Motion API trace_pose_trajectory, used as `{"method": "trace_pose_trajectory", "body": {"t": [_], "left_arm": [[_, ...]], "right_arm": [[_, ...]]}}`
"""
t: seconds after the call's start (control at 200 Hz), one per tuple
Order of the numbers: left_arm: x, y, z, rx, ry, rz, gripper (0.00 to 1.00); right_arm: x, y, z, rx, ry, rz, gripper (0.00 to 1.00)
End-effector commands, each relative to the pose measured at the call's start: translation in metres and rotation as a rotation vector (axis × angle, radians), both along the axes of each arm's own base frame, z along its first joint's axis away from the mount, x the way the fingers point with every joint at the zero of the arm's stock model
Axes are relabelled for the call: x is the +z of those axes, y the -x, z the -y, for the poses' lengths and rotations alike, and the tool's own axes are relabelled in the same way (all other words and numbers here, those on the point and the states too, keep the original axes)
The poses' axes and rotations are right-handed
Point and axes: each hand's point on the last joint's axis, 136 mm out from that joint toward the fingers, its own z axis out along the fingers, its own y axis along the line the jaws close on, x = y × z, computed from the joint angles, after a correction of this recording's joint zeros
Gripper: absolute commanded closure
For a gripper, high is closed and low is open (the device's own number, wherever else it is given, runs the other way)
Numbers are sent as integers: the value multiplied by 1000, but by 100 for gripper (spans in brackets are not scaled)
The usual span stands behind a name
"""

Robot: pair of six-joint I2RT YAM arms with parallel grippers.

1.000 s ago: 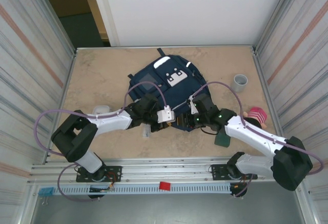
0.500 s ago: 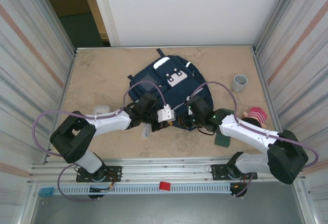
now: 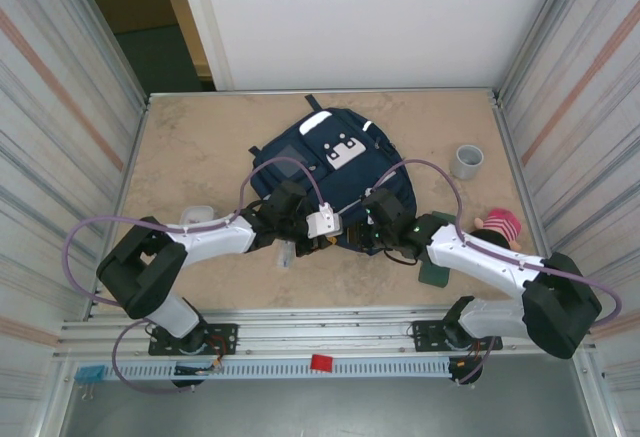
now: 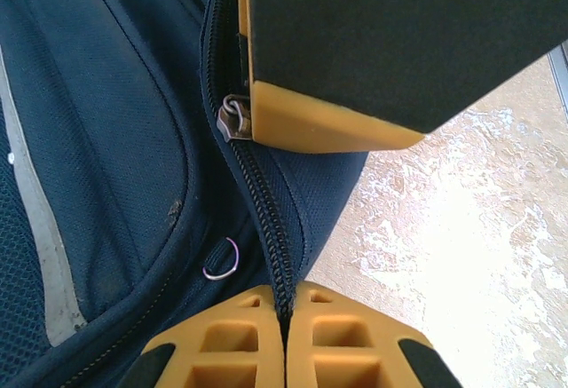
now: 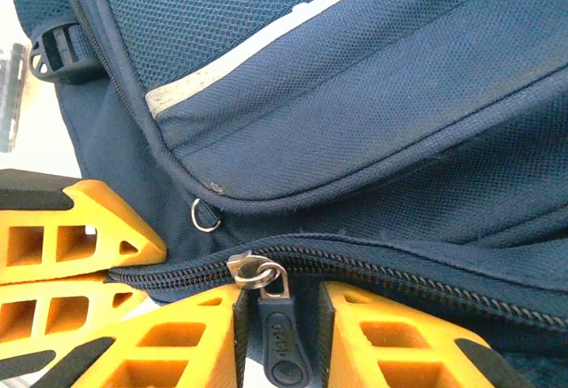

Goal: Pack the student bag

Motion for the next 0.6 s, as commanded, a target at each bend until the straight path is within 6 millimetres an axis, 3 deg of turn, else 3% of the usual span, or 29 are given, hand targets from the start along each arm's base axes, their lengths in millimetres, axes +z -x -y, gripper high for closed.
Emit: {"method": "trace_pose_trajectory", "body": {"t": [0.0,0.376,0.446,0.591], "left_arm": [[35,0,7,-24,109,51,100],[32,-4,6,-3,113,53,100],[31,-7,4,7,105,57,100],[28,-10,0,26,79,68,100]], "right_arm": [[-1,3,-7,-7,-36,-5,75],[7,2,-7,-45,-39,25,95],[4,1,3,-93,5,20,100],[-2,0,28,-160,123,15,100]]}}
